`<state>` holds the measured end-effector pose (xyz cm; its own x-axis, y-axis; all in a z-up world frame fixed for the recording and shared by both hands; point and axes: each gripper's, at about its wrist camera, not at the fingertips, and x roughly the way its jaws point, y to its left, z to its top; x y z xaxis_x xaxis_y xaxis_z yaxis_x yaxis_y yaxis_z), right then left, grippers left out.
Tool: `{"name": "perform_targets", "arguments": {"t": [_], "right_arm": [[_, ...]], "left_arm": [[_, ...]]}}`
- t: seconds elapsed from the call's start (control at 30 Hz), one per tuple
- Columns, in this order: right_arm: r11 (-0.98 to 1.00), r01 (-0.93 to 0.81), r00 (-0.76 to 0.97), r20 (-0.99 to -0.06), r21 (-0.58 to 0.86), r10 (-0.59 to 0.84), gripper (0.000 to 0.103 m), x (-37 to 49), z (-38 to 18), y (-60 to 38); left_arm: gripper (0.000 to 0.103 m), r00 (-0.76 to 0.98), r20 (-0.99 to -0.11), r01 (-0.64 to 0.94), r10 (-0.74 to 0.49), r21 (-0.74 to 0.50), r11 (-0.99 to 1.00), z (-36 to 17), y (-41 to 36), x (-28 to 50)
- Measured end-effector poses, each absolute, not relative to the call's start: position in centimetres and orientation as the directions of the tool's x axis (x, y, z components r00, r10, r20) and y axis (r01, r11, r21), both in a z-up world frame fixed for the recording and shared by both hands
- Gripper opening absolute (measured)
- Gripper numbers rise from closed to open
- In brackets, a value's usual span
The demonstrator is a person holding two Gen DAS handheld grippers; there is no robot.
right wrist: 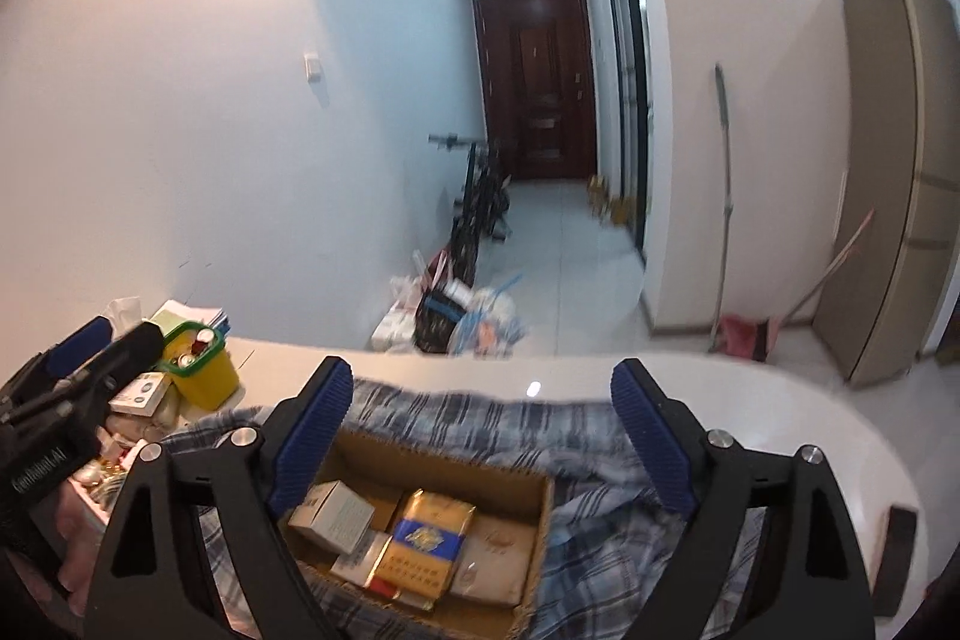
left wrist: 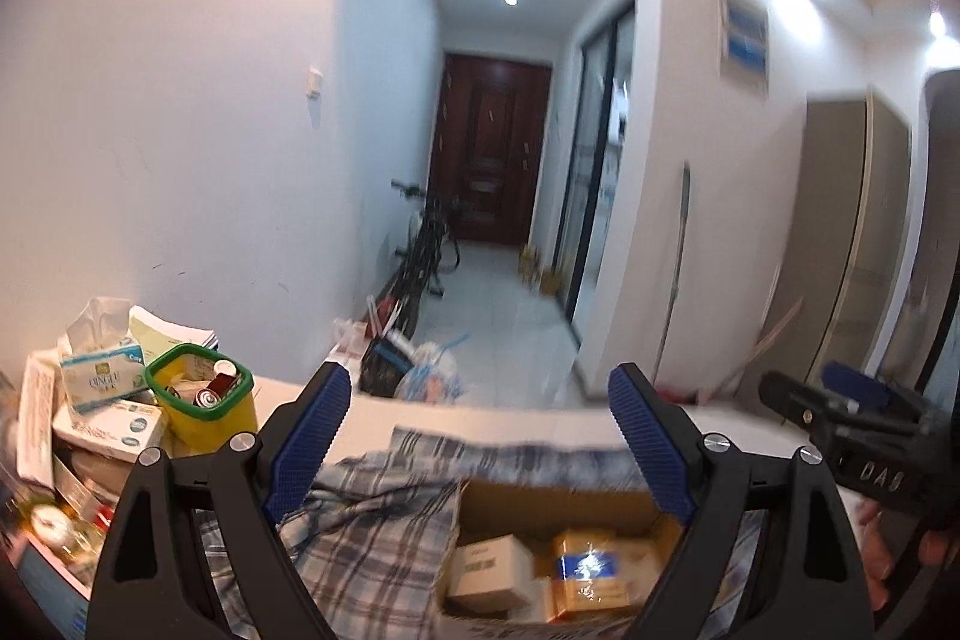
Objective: Organize objects
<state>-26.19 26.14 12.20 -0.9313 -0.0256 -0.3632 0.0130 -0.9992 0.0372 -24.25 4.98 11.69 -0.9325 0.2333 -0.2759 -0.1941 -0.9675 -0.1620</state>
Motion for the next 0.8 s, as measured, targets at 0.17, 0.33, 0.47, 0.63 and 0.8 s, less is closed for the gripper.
{"name": "perform_targets", "arguments": {"t": [0.17,0.33,0.47,0.63,0.8], "right_arm": [[-0.998,0.053,-0.989,-0.139,-0.02,-0.049,0.103,-22.1,14.4,26.3],[-0.994,0.032,-0.998,-0.055,0.101,-0.037,0.103,-19.3,16.1,27.8],[-0.992,0.041,-0.999,-0.005,0.116,-0.042,0.103,-17.3,17.2,28.3],[-0.999,0.0,-0.997,0.072,0.034,0.003,0.103,-15.1,18.0,27.0],[-0.997,0.065,-0.992,0.113,0.031,-0.061,0.103,-12.7,18.4,26.4]], "left_arm": [[0.103,-0.956,-0.207,-0.174,0.207,-0.167,-0.971,13.7,3.4,-22.4],[0.103,-0.99,-0.081,-0.104,0.111,-0.092,-0.99,15.4,3.2,-19.2],[0.103,-0.991,-0.029,-0.126,0.13,-0.124,-0.984,16.5,2.5,-16.9],[0.103,-0.974,-0.032,-0.216,0.223,-0.151,-0.965,17.8,1.5,-15.3],[0.103,-0.984,0.048,-0.179,0.174,-0.115,-0.977,18.9,1.8,-12.3]]}}
